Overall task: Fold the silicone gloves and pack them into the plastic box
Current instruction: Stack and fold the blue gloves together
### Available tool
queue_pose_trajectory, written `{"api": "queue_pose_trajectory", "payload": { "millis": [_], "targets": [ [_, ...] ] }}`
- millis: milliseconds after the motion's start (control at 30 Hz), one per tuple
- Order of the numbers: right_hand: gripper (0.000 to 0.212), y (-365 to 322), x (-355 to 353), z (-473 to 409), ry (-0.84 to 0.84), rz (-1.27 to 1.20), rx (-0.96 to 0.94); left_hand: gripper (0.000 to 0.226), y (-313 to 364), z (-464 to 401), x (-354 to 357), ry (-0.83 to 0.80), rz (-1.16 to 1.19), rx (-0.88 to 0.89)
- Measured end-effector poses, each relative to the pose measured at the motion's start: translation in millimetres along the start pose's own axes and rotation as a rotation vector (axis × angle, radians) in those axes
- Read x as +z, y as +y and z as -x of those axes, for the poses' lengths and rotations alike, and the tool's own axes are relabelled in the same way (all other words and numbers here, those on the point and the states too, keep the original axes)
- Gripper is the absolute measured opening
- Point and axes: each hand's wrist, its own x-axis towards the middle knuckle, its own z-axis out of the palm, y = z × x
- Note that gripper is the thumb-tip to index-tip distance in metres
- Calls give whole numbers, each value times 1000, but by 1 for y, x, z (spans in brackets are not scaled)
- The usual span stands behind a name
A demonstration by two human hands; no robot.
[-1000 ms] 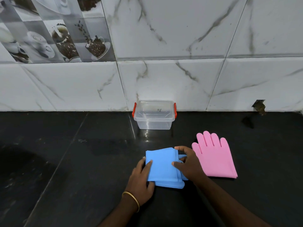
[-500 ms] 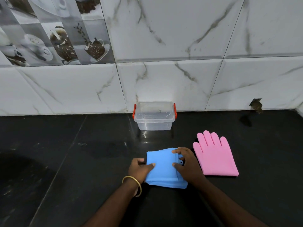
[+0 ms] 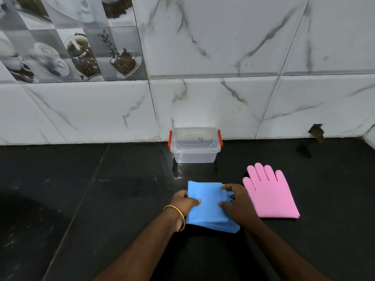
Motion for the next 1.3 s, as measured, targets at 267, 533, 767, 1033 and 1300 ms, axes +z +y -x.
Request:
{"api": "queue_pose_trajectory", "payload": {
  "millis": [267,533,767,1033,1300],
  "targets": [
    [46,-98,-10,20,-90,-584,280,29,64,43,-25,34,-569,801],
    [32,-162,0,18,-405,-898,480,32,61,80,-75,261,-1357,1329],
    [27,-173,59,37,-397,-784,460,36,4,73,-146,252,-132,511],
    [26,-196,88,38,-505,-823,289,45,-4,60,-203,-290,643,-209],
    [26,-185,117,49,-481,-674,472,37,-9,42,-224,-109,507,-52]
  ]
}}
